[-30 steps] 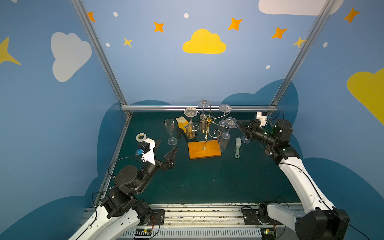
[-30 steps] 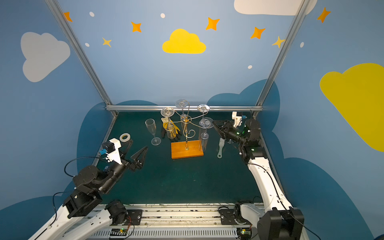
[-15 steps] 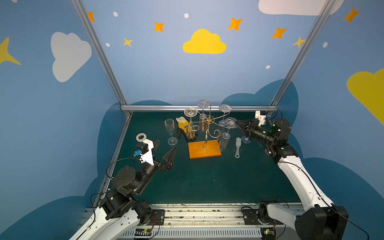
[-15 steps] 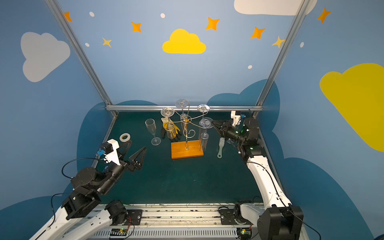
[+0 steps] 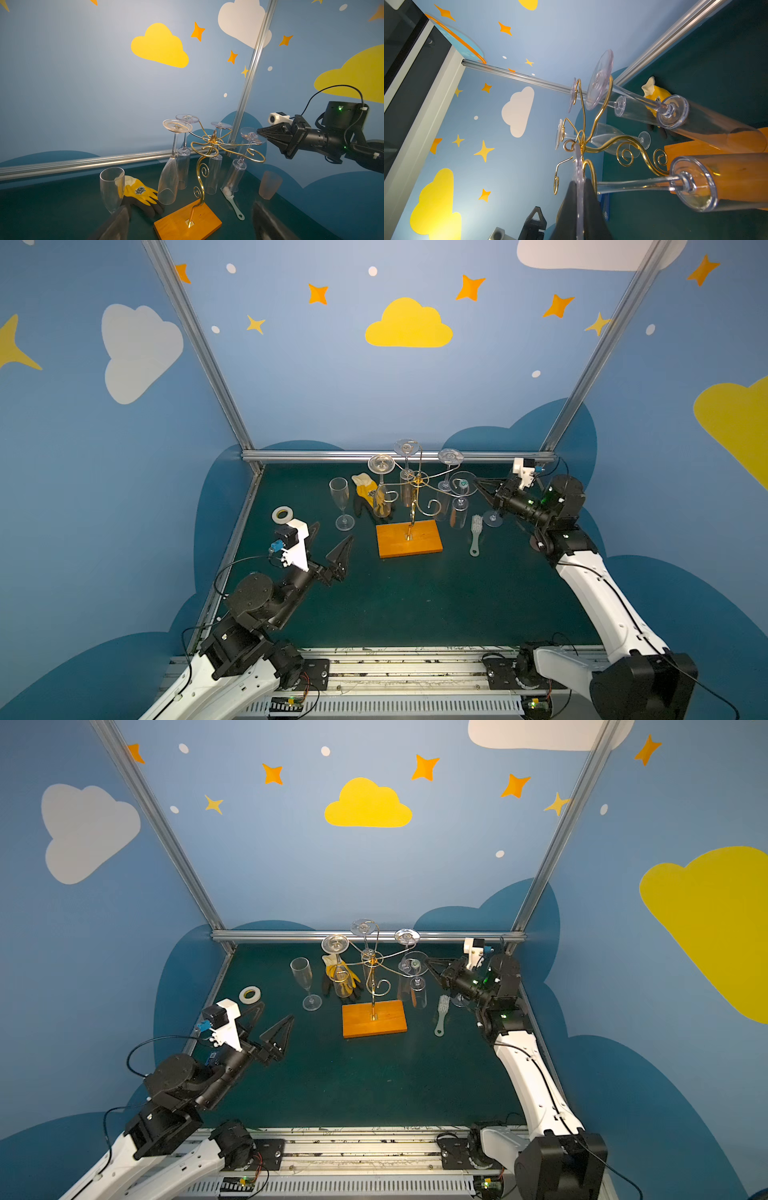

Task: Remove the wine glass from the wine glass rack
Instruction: 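Close the right gripper on the stem of a hanging clear flute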

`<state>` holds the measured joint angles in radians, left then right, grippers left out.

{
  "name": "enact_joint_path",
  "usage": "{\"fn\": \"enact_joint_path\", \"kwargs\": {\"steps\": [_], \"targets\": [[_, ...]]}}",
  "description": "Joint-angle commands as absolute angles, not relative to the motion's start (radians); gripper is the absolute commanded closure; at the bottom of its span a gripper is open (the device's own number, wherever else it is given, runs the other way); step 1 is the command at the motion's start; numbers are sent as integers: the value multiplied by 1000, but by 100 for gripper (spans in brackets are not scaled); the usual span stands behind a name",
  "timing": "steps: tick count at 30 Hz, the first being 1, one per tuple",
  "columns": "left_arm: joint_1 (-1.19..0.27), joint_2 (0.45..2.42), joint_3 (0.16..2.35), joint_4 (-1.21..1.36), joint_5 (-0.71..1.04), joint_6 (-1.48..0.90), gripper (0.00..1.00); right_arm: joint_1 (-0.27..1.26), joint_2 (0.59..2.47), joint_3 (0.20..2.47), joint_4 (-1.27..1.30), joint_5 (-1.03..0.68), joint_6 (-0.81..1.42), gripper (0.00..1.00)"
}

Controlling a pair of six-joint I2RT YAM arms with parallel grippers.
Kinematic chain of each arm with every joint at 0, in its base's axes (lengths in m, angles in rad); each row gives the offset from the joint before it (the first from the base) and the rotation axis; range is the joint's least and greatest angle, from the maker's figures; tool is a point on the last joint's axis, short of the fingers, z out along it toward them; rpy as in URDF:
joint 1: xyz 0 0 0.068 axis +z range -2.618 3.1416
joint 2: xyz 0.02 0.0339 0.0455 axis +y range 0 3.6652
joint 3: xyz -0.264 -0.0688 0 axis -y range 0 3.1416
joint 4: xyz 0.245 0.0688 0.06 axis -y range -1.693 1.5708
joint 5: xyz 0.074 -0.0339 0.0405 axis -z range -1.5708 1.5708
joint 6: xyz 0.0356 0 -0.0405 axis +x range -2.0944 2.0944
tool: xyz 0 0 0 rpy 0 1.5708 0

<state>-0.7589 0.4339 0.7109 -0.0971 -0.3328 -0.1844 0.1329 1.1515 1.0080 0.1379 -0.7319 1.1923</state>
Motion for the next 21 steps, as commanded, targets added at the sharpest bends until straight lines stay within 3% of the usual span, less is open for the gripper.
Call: {"fn": "enact_joint_path", "kwargs": {"steps": [1, 21], "targets": [[-755, 419, 707, -100, -341, -189, 9, 137, 1144, 1019, 128, -728, 1185, 100], [-755, 421, 712, -98, -342, -182, 9, 138, 1097, 986, 143, -666, 1271, 100]]}}
